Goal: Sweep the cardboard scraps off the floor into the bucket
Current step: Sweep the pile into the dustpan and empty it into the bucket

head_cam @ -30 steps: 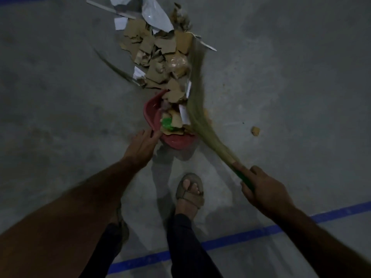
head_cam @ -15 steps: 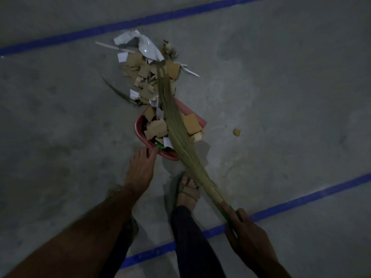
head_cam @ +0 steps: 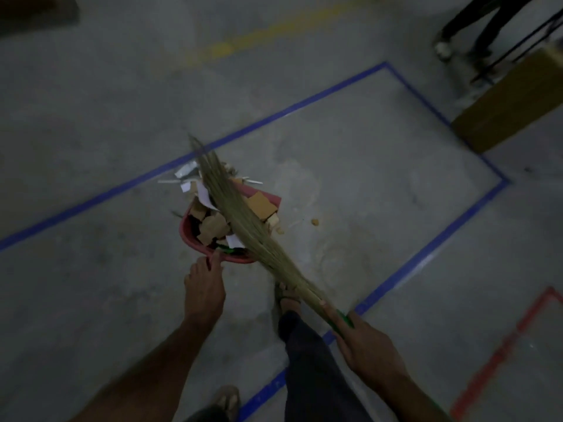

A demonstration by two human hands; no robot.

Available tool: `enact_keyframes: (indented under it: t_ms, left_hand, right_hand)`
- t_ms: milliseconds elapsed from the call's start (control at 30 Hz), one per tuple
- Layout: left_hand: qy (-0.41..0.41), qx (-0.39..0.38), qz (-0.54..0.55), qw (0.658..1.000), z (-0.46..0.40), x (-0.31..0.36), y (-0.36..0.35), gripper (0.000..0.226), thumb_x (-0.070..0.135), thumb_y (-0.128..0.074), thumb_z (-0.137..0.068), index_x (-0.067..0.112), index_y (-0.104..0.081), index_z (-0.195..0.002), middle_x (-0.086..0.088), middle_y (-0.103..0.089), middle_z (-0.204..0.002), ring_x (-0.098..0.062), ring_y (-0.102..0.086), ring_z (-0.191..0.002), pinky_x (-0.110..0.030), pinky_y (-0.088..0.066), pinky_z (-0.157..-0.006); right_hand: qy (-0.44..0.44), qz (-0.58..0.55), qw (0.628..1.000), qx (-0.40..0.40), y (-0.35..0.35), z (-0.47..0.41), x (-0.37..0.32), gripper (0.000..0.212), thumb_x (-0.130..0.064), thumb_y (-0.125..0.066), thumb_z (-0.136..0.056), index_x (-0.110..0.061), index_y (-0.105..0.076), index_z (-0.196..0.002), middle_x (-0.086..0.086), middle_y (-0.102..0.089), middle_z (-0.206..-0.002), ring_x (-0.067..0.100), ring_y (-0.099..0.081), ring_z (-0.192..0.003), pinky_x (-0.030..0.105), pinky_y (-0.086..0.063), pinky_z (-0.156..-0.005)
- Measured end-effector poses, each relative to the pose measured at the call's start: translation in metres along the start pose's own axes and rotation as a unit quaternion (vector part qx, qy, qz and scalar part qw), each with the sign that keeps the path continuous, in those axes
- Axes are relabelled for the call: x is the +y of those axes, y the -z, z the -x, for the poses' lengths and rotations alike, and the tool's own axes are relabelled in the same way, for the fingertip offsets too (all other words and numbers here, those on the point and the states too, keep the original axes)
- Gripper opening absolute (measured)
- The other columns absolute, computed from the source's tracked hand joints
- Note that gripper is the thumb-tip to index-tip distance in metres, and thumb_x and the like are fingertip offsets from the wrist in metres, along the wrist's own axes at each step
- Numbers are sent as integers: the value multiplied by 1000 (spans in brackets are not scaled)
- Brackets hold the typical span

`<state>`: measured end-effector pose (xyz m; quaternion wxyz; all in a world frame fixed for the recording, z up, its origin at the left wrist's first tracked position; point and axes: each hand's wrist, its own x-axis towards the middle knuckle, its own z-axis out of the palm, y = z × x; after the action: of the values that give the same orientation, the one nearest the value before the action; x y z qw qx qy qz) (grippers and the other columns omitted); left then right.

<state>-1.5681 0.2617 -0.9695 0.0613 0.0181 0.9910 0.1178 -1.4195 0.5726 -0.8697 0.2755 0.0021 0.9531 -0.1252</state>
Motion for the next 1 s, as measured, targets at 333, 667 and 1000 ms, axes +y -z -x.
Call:
enact_keyframes:
  t_ms: [333,667,1000]
  left_hand:
    - [-122,56,-27,991,135,-32,110,36,9,-43,-98,9,-55,-132,-11,-50,-93,-33,-50,-82,-43,-43,-64]
    - [-295,18,-32,955,256,64,151,40,4,-60,-93,9,-55,-132,-11,-50,-91,-31,-48,-80,-39,-41,-62]
    - [-458,-27,-4,888,468,234,106,36,3,-62,-92,10,-56,-127,-12,-50,-92,-31,-50,-82,-38,-41,-66]
  right_hand:
    - [-75,-16,988,137,-27,212,-115,70,-47,-45,-88,-49,-20,-154,-8,-45,-103,13,-58,-55,21,-25,-46]
    - [-202,-36,958,201,-91,411,-117,72,-43,-48,-89,-47,-17,-155,-5,-48,-78,13,-48,-49,26,-32,-43]
    - [-378,-115,898,193,-198,640,-56,85,-42,-55,-78,-50,-16,-153,-4,-52,-83,18,-53,-46,30,-24,-41]
